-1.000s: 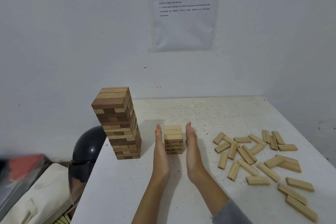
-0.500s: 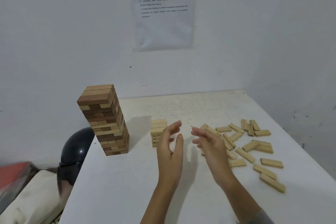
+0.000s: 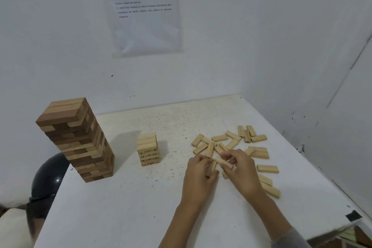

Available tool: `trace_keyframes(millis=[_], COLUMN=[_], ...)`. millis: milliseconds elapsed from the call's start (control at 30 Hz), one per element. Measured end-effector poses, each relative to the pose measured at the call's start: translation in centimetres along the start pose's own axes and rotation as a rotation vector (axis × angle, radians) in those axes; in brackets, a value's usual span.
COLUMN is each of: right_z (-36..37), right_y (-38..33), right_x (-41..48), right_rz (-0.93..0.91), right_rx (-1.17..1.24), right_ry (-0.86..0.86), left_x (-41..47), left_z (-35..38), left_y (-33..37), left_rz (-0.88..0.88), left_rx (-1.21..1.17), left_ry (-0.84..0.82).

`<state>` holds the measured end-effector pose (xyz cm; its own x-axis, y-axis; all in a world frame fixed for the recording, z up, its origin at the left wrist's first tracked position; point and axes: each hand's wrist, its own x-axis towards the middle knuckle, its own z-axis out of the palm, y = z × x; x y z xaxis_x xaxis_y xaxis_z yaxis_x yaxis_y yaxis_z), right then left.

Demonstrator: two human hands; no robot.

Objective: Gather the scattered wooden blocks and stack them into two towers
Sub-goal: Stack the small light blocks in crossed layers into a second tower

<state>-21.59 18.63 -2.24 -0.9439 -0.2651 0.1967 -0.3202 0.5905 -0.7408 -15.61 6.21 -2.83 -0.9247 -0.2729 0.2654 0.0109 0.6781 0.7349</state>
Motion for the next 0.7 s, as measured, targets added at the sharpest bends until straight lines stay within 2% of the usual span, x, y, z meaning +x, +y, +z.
trace_keyframes(millis=[233,333,433,567,700], right_z=[0.0,-0.1,-0.7,-2.1,-4.0], right_y=[0.4,0.4,0.6,0.8,2.4], right_x=[0.2,-0.3,-0.6,-0.9,-0.3], right_rz=[-0.004,-0.036,-0.030,0.008,0.044], right_rx=[0.021,0.072,0.139,0.357,0.399], right_ry=[-0.008,0.035,0.082,0.138,0.165], left_x=[0.4,0.4,0.2,0.3,0.7], left_z=[-0.2,-0.2,0.0,0.5,1.4], left_y=[-0.4,0.0,0.2,1.1,2.4], left_rz=[0.018,0.021,0.061,0.095,0.055], left_rx=[0.163,0.194,0.103,-0.121,-0.231], left_ry=[-0.041,-0.008,0.062,-0.036,-0.057])
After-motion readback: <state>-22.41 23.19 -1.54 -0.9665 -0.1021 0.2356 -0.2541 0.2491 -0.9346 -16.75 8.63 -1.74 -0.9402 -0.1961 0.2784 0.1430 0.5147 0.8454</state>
